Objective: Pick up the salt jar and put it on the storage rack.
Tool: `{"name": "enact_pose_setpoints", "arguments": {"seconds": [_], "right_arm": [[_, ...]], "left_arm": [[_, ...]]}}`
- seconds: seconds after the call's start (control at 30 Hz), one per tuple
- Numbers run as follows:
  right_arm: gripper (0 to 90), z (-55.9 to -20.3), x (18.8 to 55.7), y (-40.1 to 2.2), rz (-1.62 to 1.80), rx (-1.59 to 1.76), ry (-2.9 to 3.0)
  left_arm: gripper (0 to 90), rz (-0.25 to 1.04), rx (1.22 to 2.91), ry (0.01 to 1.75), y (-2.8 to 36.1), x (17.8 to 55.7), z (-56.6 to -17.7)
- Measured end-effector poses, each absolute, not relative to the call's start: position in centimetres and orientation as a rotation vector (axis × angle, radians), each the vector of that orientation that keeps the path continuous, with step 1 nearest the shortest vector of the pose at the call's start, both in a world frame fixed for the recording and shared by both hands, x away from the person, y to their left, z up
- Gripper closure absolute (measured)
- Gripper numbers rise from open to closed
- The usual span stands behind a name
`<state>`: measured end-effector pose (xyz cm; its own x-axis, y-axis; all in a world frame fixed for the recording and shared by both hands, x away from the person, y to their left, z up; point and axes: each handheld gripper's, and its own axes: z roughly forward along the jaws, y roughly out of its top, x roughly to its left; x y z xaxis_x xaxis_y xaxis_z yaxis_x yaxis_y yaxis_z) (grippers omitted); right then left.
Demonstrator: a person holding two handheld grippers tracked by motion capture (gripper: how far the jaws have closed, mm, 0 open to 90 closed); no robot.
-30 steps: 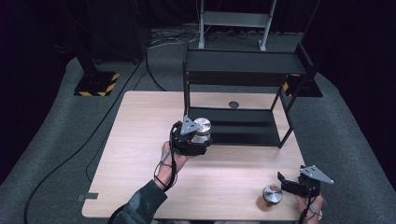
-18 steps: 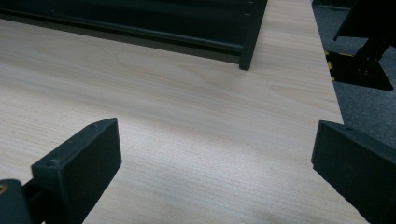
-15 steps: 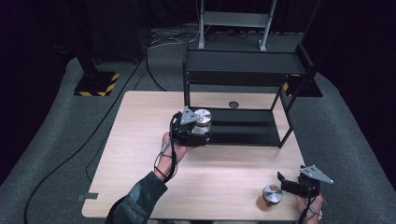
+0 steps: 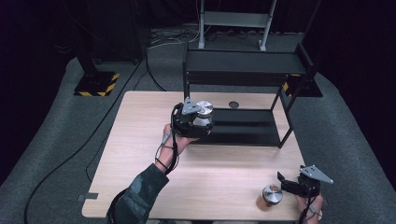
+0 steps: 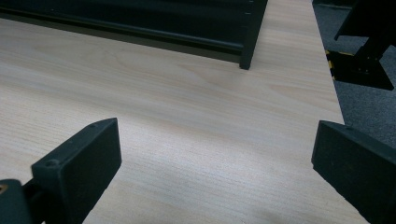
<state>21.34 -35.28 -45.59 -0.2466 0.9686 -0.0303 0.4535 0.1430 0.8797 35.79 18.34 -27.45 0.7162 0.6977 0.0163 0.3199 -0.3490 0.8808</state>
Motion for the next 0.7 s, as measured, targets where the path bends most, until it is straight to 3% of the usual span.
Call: {"name": "enact_pose_setpoints", "arguments": {"seconds": [0.7], "right_arm": [[0.2,-45.6,21.3,-35.2,1.038,1.370,1.787]], "left_arm": [[30.9,0.473,1.943,0.781,18.3,37.9,-24.9]]}}
